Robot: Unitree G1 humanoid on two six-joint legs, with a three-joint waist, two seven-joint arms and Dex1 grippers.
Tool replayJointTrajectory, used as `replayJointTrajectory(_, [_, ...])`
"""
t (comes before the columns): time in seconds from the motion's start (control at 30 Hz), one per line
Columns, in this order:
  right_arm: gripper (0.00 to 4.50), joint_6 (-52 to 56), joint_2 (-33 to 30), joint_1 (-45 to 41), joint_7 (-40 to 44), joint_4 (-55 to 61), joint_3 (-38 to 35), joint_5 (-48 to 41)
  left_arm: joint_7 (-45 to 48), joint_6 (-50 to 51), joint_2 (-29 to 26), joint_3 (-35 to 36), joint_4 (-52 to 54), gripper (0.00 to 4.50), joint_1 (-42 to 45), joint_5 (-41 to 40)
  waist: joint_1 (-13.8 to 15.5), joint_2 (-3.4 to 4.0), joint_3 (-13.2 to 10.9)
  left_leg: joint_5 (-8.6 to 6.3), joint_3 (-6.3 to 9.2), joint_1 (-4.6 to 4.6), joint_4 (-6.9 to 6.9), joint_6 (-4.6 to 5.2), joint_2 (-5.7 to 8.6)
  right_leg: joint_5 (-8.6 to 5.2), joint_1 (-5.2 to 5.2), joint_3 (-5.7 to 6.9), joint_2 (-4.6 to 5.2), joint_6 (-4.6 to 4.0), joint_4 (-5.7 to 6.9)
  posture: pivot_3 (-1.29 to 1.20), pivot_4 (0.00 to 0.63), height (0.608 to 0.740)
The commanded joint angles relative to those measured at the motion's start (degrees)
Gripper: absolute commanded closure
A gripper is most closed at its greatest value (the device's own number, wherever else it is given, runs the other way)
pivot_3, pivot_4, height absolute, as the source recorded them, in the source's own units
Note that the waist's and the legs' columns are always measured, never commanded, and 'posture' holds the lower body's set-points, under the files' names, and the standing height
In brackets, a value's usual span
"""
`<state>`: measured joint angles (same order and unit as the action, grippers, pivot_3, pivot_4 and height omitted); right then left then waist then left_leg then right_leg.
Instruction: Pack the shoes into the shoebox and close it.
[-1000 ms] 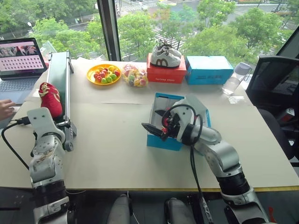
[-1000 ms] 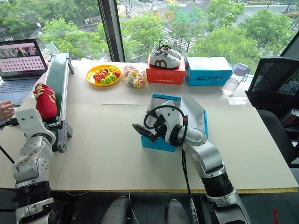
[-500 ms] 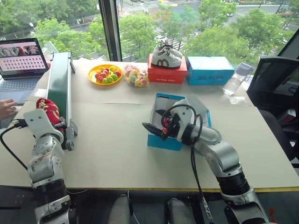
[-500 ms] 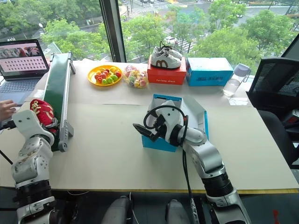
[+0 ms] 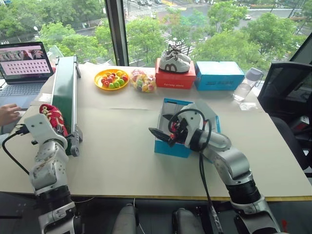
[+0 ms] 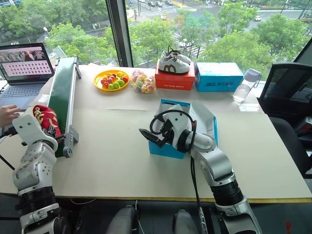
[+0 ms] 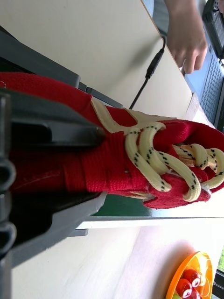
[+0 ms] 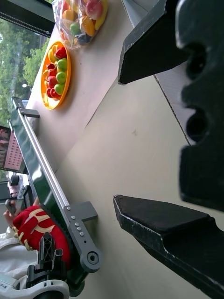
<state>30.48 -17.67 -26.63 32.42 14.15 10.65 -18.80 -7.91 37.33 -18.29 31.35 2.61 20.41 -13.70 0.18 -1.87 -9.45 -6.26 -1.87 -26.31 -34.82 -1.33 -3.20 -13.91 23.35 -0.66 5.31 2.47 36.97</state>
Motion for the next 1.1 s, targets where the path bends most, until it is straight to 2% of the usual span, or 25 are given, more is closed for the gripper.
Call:
replayJointTrajectory(0.03, [0.0,-0.97,-0.1,-0.41,-0.24,2.26,-1.23,0.19,0.88,-2.61,0.88,0.8,-0.09,4.4,2.29,-2.57,0.14,0.0,0.0,0.0,0.0,0.0,0.0,0.0,0.0,0.0,0.0,0.0,0.0,0.0,0.0,0.0,0.15,0.739])
replayJointTrajectory(0.17, [0.0,0.62,0.9,-0.9,-1.29,1.8,-2.71,-1.15,3.26,-10.91,2.98,0.99,2.79,4.43,4.45,-5.37,0.46,-0.04,-0.02,0.0,0.0,-0.05,0.0,0.0,-0.04,0.0,-0.01,0.06,0.01,0.0,-0.13,0.0,0.15,0.739])
replayJointTrajectory(0.27, [0.0,7.59,4.2,-3.6,-7.42,-1.62,-8.07,-4.11,9.79,-15.91,5.65,-2.86,8.36,4.43,5.92,-9.9,0.49,-0.22,-0.08,0.0,-0.01,-0.13,-0.01,-0.01,-0.05,0.03,-0.07,0.06,0.01,-0.02,-0.29,0.0,0.15,0.739])
replayJointTrajectory(0.3, [0.0,11.56,6.73,-5.69,-11.77,-3.53,-11.93,-6.33,12.6,-14.1,7.13,-5.52,11.27,4.43,5.84,-13.17,0.49,-0.24,-0.09,0.0,-0.01,-0.21,-0.03,-0.01,-0.05,0.06,-0.04,0.06,0.01,-0.03,-0.31,0.0,0.15,0.739])
replayJointTrajectory(0.47, [0.0,27.94,18.12,-12.9,-26.39,-6.93,-29.15,-23.07,18.64,-5.1,10.43,-13.86,19.59,4.43,2.83,-24.3,0.35,-0.24,-0.08,0.09,-0.02,-0.57,-0.06,0.15,-0.06,0.17,0.2,0.05,0.0,0.07,-0.33,0.0,0.15,0.739])
replayJointTrajectory(0.63, [0.0,35.95,24.77,-17.95,-36.14,-6.06,-38.85,-42.8,20.24,-0.33,12.85,-21.37,22.45,4.43,0.97,-28.97,-0.63,-0.23,-0.08,0.27,-0.01,-0.68,0.07,0.55,-0.12,0.11,0.42,0.02,-0.09,0.0,-0.22,0.0,0.15,0.739])
replayJointTrajectory(0.7, [0.0,37.22,25.0,-18.69,-39.1,-4.76,-39.0,-47.77,20.67,0.33,13.41,-23.11,21.92,4.43,1.55,-29.7,-0.89,-0.22,-0.09,0.28,-0.01,-0.98,-0.01,0.56,-0.12,0.11,0.73,0.02,-0.1,0.01,-0.15,0.0,0.15,0.739])
replayJointTrajectory(0.8, [0.0,37.36,23.94,-18.55,-42.55,-3.69,-37.25,-51.49,21.59,1.11,14.31,-25.14,21.32,4.43,2.71,-31.19,-1.07,-0.22,-0.08,0.28,-0.01,-0.98,-0.04,0.57,-0.1,0.11,0.71,0.01,-0.1,0.02,-0.15,0.0,0.15,0.739])
replayJointTrajectory(1.1, [0.0,35.23,21.46,-16.4,-45.4,-1.45,-31.87,-53.21,23.69,1.89,16.19,-29.57,18.18,4.43,5.73,-31.51,-1.01,-0.21,-0.08,0.28,0.01,-0.99,-0.05,0.58,-0.11,0.11,0.71,-0.01,-0.15,0.03,-0.17,0.0,0.15,0.739])
